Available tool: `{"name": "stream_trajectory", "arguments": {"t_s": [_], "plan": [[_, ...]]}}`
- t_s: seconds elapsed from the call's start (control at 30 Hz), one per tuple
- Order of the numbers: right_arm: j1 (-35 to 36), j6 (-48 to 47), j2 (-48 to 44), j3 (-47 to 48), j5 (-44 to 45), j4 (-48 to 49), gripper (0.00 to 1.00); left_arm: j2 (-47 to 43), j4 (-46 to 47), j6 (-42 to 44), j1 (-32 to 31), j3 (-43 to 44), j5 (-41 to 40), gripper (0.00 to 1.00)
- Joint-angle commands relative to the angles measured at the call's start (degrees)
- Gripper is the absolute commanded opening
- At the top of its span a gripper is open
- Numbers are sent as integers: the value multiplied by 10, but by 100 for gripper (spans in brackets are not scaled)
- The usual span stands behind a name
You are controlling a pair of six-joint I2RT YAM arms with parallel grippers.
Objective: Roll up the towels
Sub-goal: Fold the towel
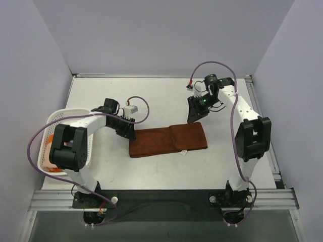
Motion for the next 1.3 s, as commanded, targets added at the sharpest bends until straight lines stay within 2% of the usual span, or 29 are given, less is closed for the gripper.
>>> {"name": "stream_trajectory", "arguments": {"t_s": [0.0, 0.1, 0.23, 0.33, 0.4, 0.47, 0.53, 0.57, 0.63, 0.67, 0.77, 0.87, 1.03, 1.13, 1.27], "plan": [[-4, -27, 61, -32, 90, -28, 25, -24, -5, 8, -4, 1, -1, 45], [-17, -34, 111, -38, 155, -17, 26, -8, -10, 10, -15, 0, -31, 38], [-29, -23, 156, -47, 178, -6, 22, 23, -23, 14, -17, 16, -54, 33], [-26, -15, 152, -93, 151, 8, 22, 58, -26, 21, -21, 39, -109, 24], [-19, -10, 142, -134, 132, 16, 24, 104, -36, 30, -20, 65, -128, 22], [-3, -10, 129, -158, 108, 21, 25, 156, -49, 41, -19, 128, -151, 20], [32, -19, 114, -201, 49, 20, 27, 191, -61, 48, -19, 187, -172, 19], [46, -23, 93, -214, 20, 18, 29, 227, -69, 50, -15, 269, -177, 19], [96, -44, 54, -230, -42, -1, 37, 274, -100, 50, -11, 357, -170, 20], [106, -50, 39, -227, -57, -9, 40, 283, -111, 50, -5, 426, -156, 27], [97, -45, -9, -205, -95, -23, 45, 270, -134, 46, -3, 486, -119, 42], [59, -33, -32, -188, -90, -24, 46, 209, -130, 32, -5, 455, -91, 44], [-3, -16, 7, -188, -9, 1, 44, 136, -90, -6, -23, 302, -59, 44], [-4, -9, 45, -195, 15, 11, 43, 136, -66, -22, -36, 256, -62, 44], [0, -14, 83, -204, 19, 12, 40, 155, -47, -36, -44, 244, -55, 44]]}}
